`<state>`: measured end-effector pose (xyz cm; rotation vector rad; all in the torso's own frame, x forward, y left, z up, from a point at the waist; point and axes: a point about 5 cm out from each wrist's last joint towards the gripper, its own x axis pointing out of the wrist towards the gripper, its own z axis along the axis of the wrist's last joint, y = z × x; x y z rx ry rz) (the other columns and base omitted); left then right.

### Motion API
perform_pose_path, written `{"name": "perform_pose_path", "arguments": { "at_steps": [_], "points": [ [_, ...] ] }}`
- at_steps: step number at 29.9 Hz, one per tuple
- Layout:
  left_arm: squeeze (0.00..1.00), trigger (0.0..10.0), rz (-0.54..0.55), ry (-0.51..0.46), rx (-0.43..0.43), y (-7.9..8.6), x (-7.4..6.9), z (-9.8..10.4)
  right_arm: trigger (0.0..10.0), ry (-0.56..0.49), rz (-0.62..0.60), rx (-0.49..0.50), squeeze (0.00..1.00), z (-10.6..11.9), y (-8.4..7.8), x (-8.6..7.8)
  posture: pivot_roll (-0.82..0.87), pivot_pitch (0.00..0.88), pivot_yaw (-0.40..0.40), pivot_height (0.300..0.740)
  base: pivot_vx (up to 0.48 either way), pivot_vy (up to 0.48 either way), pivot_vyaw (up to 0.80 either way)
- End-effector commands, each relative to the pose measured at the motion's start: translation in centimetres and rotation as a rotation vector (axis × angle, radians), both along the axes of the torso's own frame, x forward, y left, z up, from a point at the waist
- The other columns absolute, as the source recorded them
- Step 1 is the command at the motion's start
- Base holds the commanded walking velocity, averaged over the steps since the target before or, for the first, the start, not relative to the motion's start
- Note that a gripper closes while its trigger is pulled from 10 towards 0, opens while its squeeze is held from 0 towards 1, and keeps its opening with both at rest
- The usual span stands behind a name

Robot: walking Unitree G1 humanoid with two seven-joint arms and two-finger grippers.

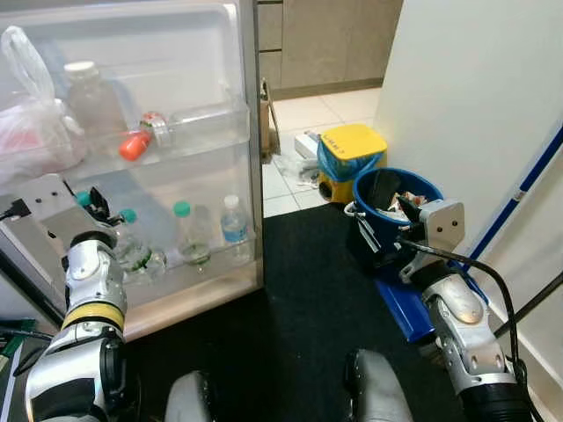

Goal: Restocking fridge

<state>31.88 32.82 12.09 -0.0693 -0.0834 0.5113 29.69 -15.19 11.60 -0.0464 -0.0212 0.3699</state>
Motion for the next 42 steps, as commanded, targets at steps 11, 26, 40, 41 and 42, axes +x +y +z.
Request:
{"name": "perform_pose_path", "arguments": {
  "at_steps": [11,26,40,41,42],
  "points": [
    [0.0,10.0,0.05,0.01,-0.255,1.3,-2.5,-3.2,10.0,0.006,-0.005,0.011,0.0,0.1,0.0,0.2,-0.04,0.013,-0.092,0.436,0.0,0.0,0.0],
    [0.0,10.0,0.209,-0.199,-0.379,3.8,-1.1,1.3,10.0,0.003,-0.007,0.009,0.0,0.2,-0.2,0.1,-0.06,0.009,-0.103,0.436,0.0,0.0,0.0],
    [0.0,10.0,0.074,0.125,-0.221,-1.2,-0.6,-3.8,10.0,-0.007,-0.008,0.001,0.0,0.6,-0.3,0.4,-0.07,0.0,-0.106,0.436,0.0,0.0,0.0],
    [0.0,10.0,0.061,0.147,-0.206,-1.5,-0.7,-4.2,10.0,-0.007,-0.008,0.002,0.0,0.6,-0.2,0.4,-0.07,0.0,-0.104,0.436,0.0,0.0,0.0],
    [0.0,10.0,0.046,0.168,-0.193,-1.7,-0.9,-4.6,10.0,-0.006,-0.007,0.003,0.0,0.5,-0.1,0.4,-0.07,0.0,-0.099,0.436,0.0,0.0,0.0]
  ]
}}
